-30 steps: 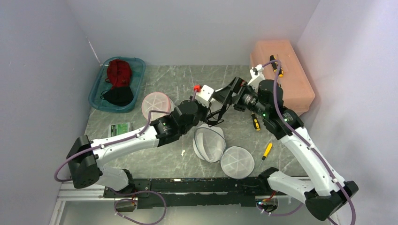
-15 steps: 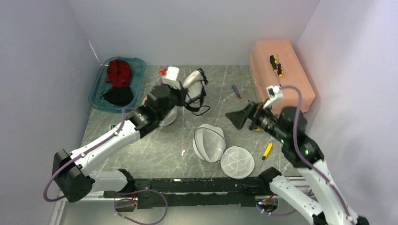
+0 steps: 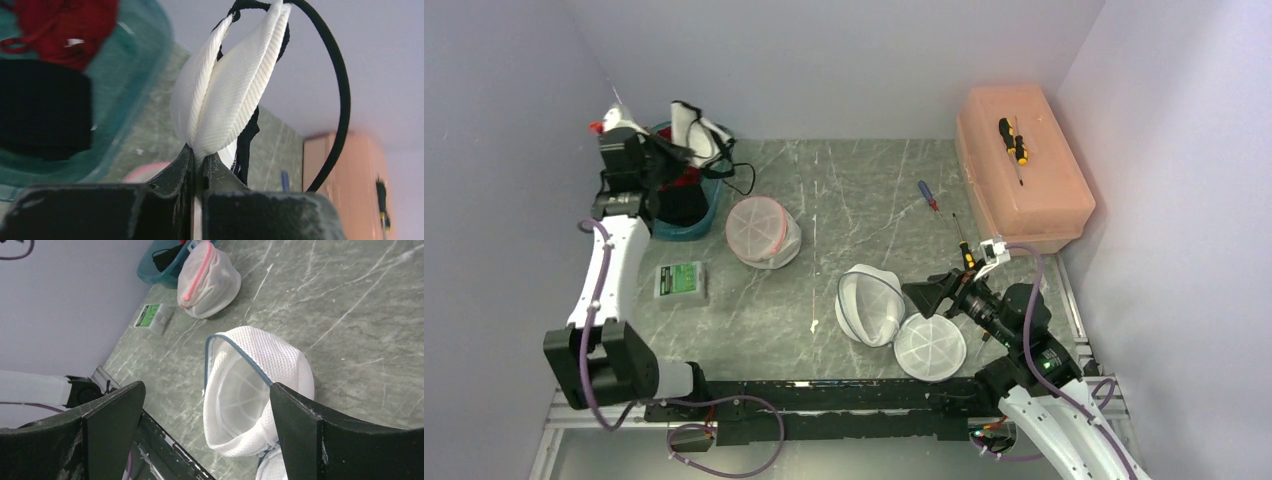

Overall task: Unzip the laundry bag and remove the bra
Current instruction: Place the bra in the bin.

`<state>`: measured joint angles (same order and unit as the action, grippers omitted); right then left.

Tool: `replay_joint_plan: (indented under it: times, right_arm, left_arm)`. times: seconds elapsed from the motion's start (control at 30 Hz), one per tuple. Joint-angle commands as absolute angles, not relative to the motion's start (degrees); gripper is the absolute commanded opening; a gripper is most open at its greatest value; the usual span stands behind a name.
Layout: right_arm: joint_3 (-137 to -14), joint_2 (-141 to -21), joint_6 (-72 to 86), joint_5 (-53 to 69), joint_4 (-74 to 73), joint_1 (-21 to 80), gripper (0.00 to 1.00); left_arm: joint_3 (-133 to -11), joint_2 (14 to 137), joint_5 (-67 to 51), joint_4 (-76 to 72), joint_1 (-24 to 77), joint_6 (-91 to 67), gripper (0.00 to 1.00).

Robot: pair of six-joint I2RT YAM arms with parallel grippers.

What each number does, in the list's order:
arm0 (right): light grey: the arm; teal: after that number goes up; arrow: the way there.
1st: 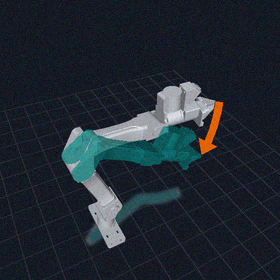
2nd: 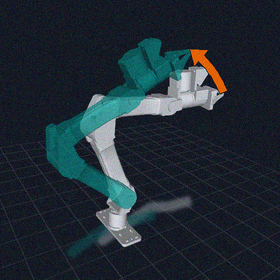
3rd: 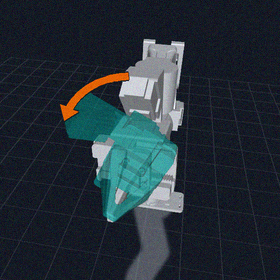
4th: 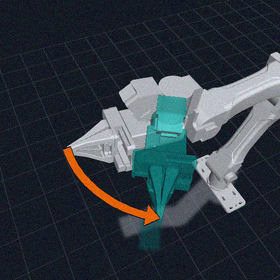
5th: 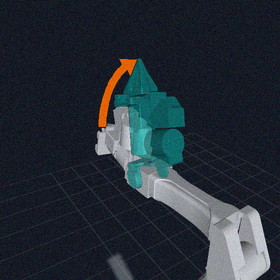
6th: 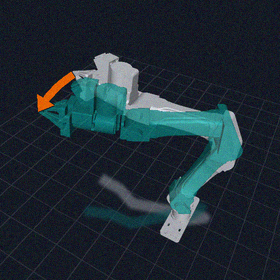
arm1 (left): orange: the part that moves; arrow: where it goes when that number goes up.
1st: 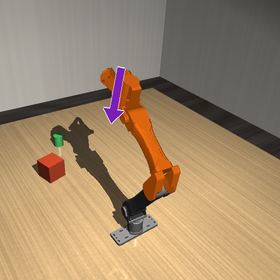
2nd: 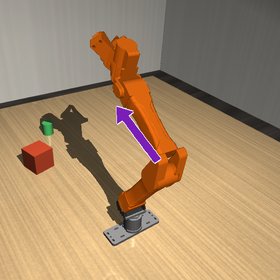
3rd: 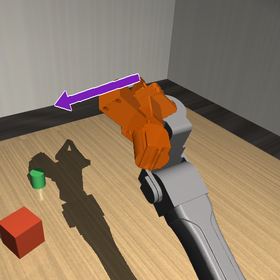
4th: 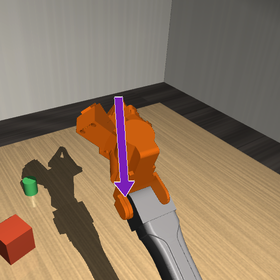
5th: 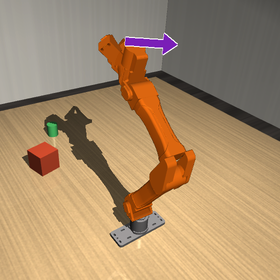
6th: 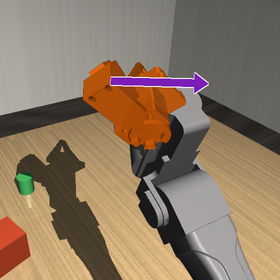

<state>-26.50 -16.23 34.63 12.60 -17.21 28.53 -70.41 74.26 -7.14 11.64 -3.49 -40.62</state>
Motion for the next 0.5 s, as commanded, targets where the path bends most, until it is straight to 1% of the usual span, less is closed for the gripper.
replay_joint_plan:
  times: [0.0,0.17,0.33,0.47]
  right_arm:
    - [-25.73,-15.72,35.22,14.32,-11.32,28.90,0.99]
    - [-24.75,-14.47,34.56,12.97,-11.25,29.95,0.99]
    - [-22.33,-14.45,35.05,13.30,-9.54,30.78,0.98]
    - [-21.81,-14.68,34.42,12.25,-9.22,30.85,0.98]
  left_arm:
    - [-73.07,80.24,-16.90,9.07,-14.21,-47.84,0.03]
    - [-75.47,88.35,-21.67,1.43,-20.77,-48.51,0.03]
    - [-79.01,96.25,-23.50,-4.50,-22.46,-48.05,0.03]
    - [-79.96,102.01,-24.42,-9.40,-22.41,-51.25,0.03]
